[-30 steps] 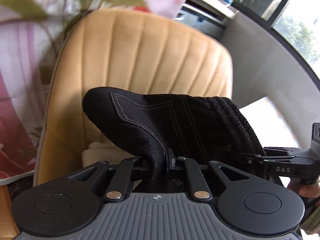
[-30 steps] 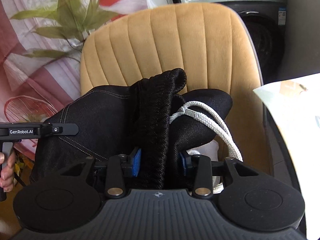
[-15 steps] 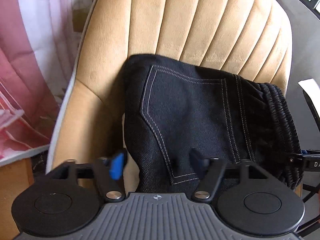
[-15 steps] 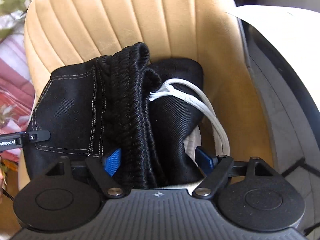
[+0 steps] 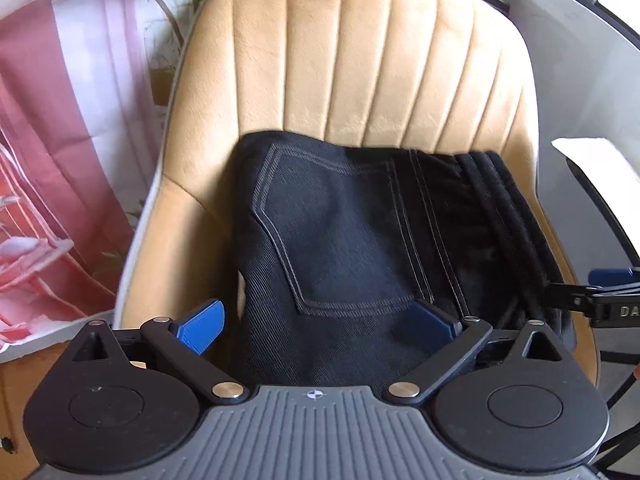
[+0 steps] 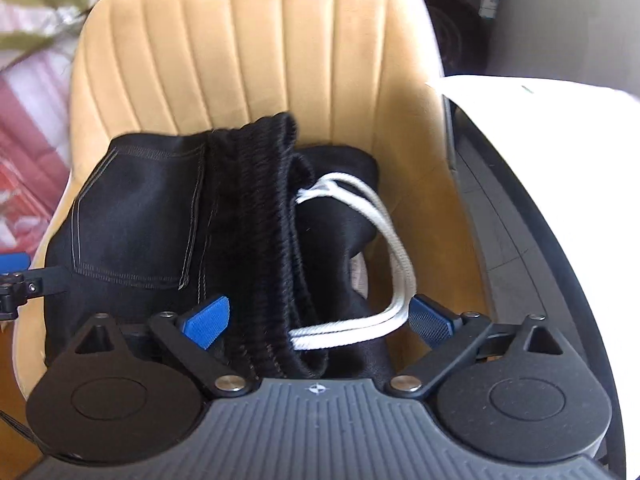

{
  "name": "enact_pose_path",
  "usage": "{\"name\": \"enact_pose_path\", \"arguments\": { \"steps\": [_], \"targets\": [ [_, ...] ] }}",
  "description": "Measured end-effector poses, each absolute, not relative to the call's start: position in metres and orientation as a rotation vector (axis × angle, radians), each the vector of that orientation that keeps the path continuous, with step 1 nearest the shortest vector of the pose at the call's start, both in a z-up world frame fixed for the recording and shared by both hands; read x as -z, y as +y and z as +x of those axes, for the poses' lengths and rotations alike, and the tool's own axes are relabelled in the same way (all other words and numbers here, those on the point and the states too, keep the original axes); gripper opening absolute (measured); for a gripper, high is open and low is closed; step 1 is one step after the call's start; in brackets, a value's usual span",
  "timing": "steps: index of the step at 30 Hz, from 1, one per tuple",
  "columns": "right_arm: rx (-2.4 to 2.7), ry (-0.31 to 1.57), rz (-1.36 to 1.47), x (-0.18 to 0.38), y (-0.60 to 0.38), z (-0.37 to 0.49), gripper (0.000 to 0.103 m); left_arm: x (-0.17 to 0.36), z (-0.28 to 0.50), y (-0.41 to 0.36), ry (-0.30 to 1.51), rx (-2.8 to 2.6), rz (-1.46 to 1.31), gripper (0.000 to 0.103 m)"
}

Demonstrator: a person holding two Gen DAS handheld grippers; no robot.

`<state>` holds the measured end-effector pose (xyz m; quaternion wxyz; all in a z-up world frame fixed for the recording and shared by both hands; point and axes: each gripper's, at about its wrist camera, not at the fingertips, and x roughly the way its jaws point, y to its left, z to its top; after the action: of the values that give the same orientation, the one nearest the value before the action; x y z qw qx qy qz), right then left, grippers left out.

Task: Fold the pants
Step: 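Carry the folded pants with both grippers onto the clothes stack on the chair, then open both grippers and pull them back from the stacked pants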

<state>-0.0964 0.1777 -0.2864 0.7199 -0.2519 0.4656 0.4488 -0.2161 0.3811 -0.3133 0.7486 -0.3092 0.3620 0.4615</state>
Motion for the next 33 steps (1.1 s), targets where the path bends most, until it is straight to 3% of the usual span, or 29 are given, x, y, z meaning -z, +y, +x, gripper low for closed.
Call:
{"name": "enact_pose_path", "arguments": {
  "steps": [8, 17, 33],
  "targets": [
    [-0.916, 1.13, -0.607, 0.331, 0.183, -0.097, 0.103, 0.339, -0.203, 0.358, 0.848, -0.987, -0.694, 0.1],
    [-0.914, 1.157, -0.589, 0.318, 0.19, -0.099, 0.103, 0.34, -0.208, 0.367, 0.874, -1.017, -0.672, 0.101],
    [-1.051, 1.003, -0.415, 0.181, 0.122, -0.125, 0.103, 0.209, -0.202, 0.283, 0.69, -1.153, -0.571, 0.101]
  ]
}}
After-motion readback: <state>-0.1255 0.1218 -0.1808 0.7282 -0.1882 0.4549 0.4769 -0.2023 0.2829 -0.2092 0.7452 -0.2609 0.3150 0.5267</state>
